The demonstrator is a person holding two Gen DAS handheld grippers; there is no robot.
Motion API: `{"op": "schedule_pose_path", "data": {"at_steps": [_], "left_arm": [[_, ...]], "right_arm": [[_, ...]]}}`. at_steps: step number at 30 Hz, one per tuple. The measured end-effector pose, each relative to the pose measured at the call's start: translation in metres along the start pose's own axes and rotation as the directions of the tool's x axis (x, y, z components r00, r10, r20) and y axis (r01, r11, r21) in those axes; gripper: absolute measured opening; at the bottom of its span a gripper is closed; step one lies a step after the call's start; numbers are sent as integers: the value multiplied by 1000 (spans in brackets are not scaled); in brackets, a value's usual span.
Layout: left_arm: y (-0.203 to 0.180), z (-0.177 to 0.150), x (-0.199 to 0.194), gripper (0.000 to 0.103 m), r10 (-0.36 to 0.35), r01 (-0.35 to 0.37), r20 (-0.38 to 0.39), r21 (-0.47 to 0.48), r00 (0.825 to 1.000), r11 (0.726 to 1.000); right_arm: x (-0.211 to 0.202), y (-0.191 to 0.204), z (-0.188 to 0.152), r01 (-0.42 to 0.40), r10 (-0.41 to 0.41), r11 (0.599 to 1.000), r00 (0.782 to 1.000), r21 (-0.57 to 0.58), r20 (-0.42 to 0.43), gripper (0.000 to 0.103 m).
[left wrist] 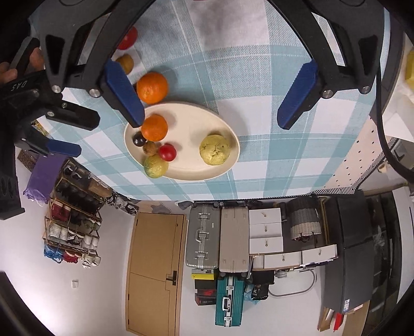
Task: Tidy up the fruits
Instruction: 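Withdraw both grippers from the plate back toward the remaining fruits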
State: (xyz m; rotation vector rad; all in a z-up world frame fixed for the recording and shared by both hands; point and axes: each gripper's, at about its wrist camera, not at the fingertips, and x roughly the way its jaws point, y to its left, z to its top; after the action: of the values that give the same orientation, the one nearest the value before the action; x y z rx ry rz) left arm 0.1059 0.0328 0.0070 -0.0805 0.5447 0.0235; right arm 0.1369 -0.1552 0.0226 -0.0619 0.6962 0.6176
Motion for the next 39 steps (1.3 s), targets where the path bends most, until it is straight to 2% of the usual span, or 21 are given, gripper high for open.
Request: {"op": "schedule_pose_path", "data": {"at_steps": [8,12,16,22,31,39], "left_arm": [[1,-16,-36,102,-8,8,4,-24,1000,1000],[-3,-24,-46,102,2,-2,-3,-9,1000,1000],[-6,-29,-54,102,16,-16,-13,-2,1000,1000],[-8,-34,-53,102,-1,1,-20,-8,1000,1000],[-9,-36,-48,102,-5,4,-43,-5,999,1000],[-8,-35,-45,102,-6,6,-50,-9,999,1000]], "right_arm": [[-29,14,-23,26,-26,1000,999,-14,-27,103],[-34,15,-31,11,-11,1000,999,-5,-37,103],[-36,20,-35,29,-31,999,998,-30,-50,103],[-38,20,-37,10,-11,1000,998,-19,-58,103],[-24,16,-43,14,-13,1000,993,4,-118,103],[-21,12,-46,30,-28,1000,991,10,-135,103]]}}
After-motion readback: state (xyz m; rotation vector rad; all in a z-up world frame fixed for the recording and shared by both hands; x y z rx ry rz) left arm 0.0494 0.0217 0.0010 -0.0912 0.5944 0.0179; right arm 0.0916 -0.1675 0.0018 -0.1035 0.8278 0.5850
